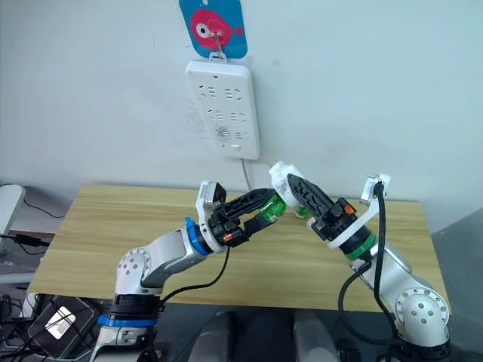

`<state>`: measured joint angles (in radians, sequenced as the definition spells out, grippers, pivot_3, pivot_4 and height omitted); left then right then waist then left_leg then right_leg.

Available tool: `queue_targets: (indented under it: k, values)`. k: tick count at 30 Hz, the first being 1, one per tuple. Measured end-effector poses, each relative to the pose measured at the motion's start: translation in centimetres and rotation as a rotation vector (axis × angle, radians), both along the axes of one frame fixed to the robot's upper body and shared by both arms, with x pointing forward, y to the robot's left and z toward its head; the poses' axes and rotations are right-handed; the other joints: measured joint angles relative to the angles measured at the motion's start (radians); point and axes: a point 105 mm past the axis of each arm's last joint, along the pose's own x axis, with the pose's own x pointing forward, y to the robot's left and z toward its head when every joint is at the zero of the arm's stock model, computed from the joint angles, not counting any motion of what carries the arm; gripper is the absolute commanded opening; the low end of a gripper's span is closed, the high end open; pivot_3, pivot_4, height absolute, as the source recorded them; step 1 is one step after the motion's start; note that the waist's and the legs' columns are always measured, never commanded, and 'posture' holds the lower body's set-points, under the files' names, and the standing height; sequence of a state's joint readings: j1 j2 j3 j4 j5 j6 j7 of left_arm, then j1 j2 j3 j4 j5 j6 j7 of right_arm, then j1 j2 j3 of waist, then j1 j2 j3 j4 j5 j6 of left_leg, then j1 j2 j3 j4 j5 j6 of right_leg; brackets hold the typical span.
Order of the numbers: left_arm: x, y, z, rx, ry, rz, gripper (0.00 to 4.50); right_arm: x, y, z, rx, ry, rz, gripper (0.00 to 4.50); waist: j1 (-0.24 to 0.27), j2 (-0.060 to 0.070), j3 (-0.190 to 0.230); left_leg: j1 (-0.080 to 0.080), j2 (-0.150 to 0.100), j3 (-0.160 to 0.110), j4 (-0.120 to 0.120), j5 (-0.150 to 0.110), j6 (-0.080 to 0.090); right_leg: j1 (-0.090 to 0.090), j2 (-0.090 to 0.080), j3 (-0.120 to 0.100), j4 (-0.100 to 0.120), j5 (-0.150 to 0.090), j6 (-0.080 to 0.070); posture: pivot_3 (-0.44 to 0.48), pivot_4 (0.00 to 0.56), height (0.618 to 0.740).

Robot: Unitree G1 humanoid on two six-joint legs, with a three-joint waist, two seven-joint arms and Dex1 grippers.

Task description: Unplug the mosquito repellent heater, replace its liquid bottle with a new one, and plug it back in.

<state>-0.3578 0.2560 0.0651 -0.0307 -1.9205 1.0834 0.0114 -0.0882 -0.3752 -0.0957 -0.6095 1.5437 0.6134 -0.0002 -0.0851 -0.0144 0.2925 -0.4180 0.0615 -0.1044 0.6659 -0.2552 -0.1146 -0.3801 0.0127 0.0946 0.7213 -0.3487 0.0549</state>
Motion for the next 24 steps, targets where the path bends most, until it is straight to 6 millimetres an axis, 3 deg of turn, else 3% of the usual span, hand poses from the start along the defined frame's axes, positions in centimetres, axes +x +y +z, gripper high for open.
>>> queue_targets:
  k: [6, 10, 16, 24]
  values:
    - [0.2, 3.4, -1.3, 0.260, -0.170, 0.119, 4.50, -0.4, -0.8, -0.7, -0.126, -0.015, -0.024, 3.02, 0.000, 0.000, 0.000, 0.000, 0.000, 0.001, -0.001, 0.000, 0.000, -0.001, 0.000, 0.001, 0.000, 0.000, 0.000, -0.120, 0.236, 0.697]
    - [2.4, 6.2, -1.9, 0.605, -0.473, 0.346, 4.50, 0.4, -2.0, -0.5, -0.435, -0.148, -0.119, 3.02, 0.006, 0.000, 0.000, 0.000, 0.000, 0.003, -0.002, 0.001, -0.002, -0.002, 0.000, 0.002, 0.000, 0.000, 0.000, -0.101, 0.237, 0.697]
    - [4.6, 8.2, 0.8, 0.830, -0.935, 0.562, 4.50, 0.0, -0.1, -0.7, -0.789, -0.387, -0.122, 3.02, 0.009, 0.000, 0.000, -0.003, 0.000, 0.003, -0.003, 0.001, -0.002, -0.006, 0.000, 0.002, -0.001, 0.000, 0.000, -0.091, 0.239, 0.697]
    - [8.7, 10.7, 4.5, 0.882, -1.100, 0.666, 4.50, 0.3, 1.1, -0.3, -0.892, -0.524, -0.138, 3.02, 0.014, 0.000, 0.000, -0.008, 0.000, 0.000, -0.002, 0.001, -0.002, -0.009, -0.001, -0.001, -0.002, 0.000, 0.000, -0.093, 0.240, 0.697]
